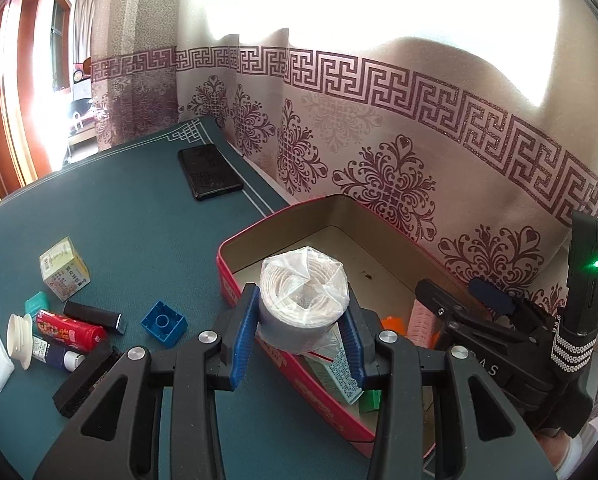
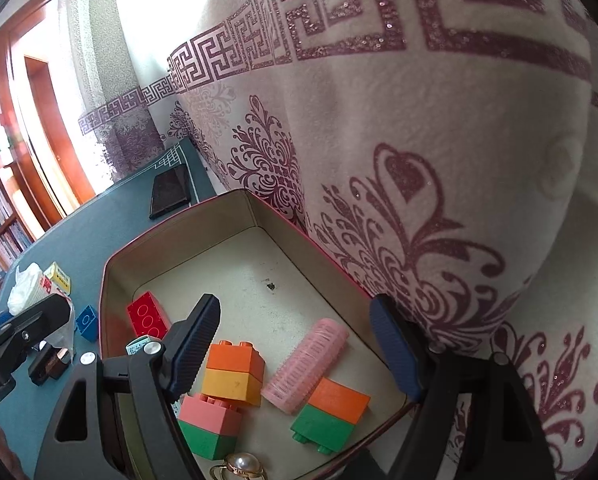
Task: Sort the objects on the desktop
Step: 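Carry the toilet roll and pink curler into the red tin and release both, then withdraw both tools from the tin back over the table, then grasp the white cup by its rim with the left tool, then grasp the brown serum bottle with right tool while left tool holds the cup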
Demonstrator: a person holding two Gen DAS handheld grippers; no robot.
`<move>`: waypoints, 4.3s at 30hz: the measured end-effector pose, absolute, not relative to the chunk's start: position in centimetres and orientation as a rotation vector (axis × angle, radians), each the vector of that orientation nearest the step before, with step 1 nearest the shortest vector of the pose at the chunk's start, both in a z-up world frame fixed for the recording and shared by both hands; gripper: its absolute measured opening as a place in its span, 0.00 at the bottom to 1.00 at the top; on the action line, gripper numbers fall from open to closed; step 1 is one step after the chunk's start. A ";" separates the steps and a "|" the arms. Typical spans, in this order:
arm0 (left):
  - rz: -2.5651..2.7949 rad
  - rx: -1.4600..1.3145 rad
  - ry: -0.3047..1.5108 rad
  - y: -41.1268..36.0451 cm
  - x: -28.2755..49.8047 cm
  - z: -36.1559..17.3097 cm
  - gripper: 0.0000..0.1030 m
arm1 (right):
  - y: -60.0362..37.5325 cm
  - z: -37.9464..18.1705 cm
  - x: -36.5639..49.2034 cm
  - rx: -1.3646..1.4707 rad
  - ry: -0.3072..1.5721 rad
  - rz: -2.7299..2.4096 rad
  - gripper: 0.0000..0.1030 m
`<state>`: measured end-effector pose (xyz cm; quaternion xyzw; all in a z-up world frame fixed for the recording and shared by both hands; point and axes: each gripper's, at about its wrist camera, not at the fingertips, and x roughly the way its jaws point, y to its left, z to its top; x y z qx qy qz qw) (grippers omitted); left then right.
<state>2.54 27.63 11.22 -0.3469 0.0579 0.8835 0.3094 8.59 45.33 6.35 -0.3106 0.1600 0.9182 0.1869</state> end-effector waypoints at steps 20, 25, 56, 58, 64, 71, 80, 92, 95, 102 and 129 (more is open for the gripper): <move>2.315 -0.978 0.078 27.9 1.0 10.8 0.63 | 44.8 6.0 8.5 -0.902 0.453 2.591 0.78; 2.349 -0.991 0.093 26.7 1.0 10.4 0.63 | 43.9 6.0 8.4 -0.912 0.431 2.612 0.78; 2.681 -1.105 -0.077 8.2 -2.7 9.0 0.63 | 33.7 8.0 9.0 -0.946 0.348 2.842 0.80; 2.696 -1.123 -0.104 6.6 -3.4 8.8 0.63 | 33.1 7.8 8.9 -0.958 0.350 2.849 0.80; 2.722 -1.177 -0.108 3.6 -5.9 7.7 0.63 | 31.2 7.2 8.4 -1.008 0.342 2.867 0.80; 2.719 -1.220 -0.122 2.2 -8.4 6.3 0.63 | 29.9 6.8 7.8 -1.048 0.348 2.878 0.80; 2.691 -1.226 -0.164 1.8 -9.8 4.4 0.63 | 28.3 6.5 6.9 -1.097 0.306 2.889 0.80; 2.704 -1.187 -0.128 1.8 -8.7 4.1 0.52 | 25.9 6.1 5.4 -1.188 0.287 2.907 0.80; 2.718 -1.140 -0.148 1.2 -7.4 4.8 0.52 | 25.2 6.1 4.9 -1.222 0.278 2.917 0.80; 2.717 -1.069 -0.204 0.3 -5.5 5.9 0.52 | 22.9 5.3 3.4 -1.359 0.213 2.934 0.80; 2.664 -1.103 -0.261 0.6 -5.6 5.0 0.53 | 19.0 1.5 -3.9 -1.548 -0.029 2.924 0.80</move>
